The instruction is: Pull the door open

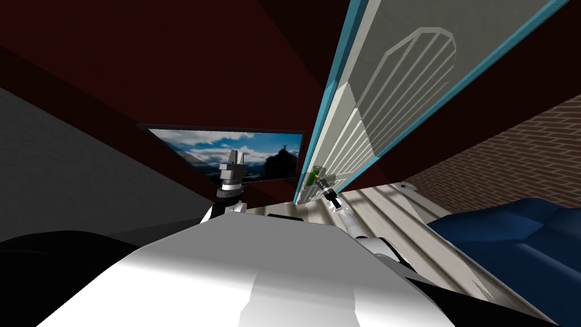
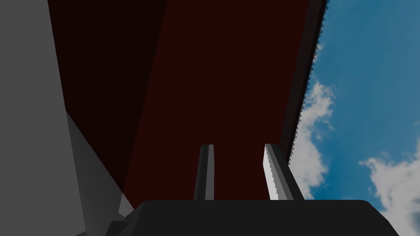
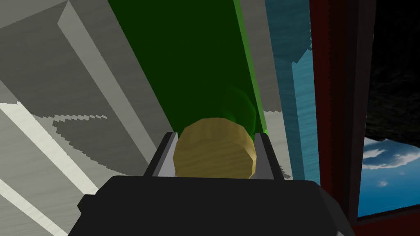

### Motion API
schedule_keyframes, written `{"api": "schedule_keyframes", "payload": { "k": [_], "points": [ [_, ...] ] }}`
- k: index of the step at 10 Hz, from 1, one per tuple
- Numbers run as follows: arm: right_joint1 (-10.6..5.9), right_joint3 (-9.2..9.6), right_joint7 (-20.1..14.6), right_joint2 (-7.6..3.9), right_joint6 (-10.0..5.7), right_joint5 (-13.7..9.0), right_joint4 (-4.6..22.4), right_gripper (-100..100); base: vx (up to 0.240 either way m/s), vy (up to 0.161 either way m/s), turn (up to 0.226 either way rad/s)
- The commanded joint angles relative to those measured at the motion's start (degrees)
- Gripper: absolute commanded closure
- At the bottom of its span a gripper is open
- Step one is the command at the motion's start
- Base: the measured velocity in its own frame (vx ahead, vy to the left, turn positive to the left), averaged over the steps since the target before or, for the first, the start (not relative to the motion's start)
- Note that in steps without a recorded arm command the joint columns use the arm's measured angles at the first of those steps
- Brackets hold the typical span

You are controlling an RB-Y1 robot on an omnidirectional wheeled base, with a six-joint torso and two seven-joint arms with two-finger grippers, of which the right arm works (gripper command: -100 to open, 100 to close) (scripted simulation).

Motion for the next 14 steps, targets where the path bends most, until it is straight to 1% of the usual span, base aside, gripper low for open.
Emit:
{"api": "schedule_keyframes", "payload": {
  "k": [1, 7, 14],
  "points": [
    [-0.06, -0.57, -2.36, -0.32, 0.31, -1.56, -0.56, 100, -0.074, -0.095, 0.160],
    [-0.62, -0.88, -11.31, 0.69, 1.54, -7.59, -0.39, 100, -0.077, -0.080, 0.142],
    [-1.42, -1.32, -22.51, 2.12, 3.30, -16.22, -0.14, 100, -0.088, -0.086, 0.145]
  ]
}}
